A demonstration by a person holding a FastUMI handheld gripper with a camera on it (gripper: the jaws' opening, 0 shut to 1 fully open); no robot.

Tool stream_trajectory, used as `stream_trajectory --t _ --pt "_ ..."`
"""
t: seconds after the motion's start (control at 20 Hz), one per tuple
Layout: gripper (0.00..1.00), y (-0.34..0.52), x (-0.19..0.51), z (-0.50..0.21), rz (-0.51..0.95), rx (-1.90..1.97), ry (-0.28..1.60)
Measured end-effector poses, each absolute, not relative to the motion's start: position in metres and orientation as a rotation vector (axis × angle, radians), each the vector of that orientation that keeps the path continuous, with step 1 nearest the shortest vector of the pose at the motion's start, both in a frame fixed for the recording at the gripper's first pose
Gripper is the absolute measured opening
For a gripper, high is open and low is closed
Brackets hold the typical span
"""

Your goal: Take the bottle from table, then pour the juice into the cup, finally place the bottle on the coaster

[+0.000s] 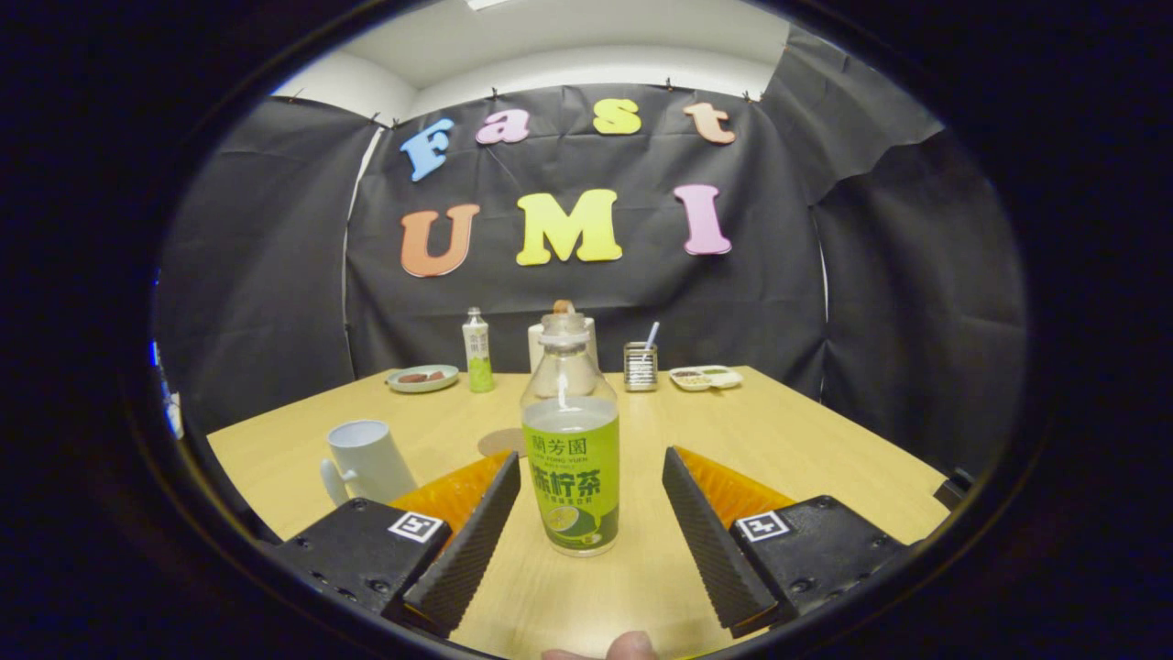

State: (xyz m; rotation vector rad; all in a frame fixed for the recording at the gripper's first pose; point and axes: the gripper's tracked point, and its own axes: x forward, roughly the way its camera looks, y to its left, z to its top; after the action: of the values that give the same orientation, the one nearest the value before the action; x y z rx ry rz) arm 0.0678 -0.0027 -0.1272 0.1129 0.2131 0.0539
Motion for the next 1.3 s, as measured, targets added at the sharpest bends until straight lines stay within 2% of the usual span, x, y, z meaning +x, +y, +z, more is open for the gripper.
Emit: stream_trajectory --t 0.55,0.7,0.85,1.3 --pt "1.0 0.012 0.104 -0.156 0.074 0.121 0.321" --pt "0.96 0.014 0.108 -0.156 0.08 0.142 0.332" --pt "0.85 0.013 0.109 -0.15 0.067 0.141 0.323" --pt "0.78 0.014 0.11 -0.123 0.049 -0.037 0.304"
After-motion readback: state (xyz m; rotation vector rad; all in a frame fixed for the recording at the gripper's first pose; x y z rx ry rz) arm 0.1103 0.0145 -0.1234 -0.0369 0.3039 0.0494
